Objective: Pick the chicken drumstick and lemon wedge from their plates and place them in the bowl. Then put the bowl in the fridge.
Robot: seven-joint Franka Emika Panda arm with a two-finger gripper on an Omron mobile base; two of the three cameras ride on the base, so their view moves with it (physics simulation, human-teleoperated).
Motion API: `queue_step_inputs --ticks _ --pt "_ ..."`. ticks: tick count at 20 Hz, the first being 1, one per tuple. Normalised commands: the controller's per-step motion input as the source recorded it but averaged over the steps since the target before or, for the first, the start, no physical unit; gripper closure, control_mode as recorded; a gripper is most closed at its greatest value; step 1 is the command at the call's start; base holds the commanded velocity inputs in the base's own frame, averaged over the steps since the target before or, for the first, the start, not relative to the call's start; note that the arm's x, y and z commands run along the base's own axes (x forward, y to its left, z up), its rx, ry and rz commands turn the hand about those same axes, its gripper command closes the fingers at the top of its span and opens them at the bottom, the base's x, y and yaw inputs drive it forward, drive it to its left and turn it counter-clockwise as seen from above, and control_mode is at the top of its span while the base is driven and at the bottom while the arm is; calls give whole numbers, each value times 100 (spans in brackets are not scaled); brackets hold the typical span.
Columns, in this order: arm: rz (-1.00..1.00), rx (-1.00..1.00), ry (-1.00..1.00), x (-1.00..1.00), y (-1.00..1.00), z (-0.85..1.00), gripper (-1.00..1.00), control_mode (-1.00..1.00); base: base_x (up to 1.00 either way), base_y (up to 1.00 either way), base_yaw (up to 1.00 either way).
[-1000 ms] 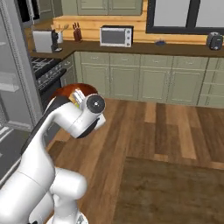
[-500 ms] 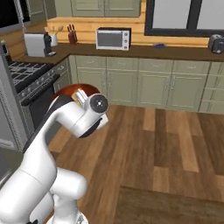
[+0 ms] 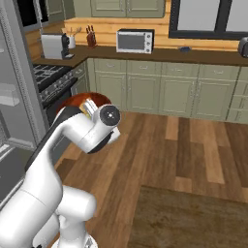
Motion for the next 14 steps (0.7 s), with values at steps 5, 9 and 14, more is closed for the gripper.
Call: queue_step_inputs --ticks 5,9,14 --pt "0 0 0 0 0 0 100 100 -20 0 39" --pt "0 0 0 0 0 0 100 100 -44 0 46" --pt "0 0 0 0 0 0 100 100 -46 -3 45"
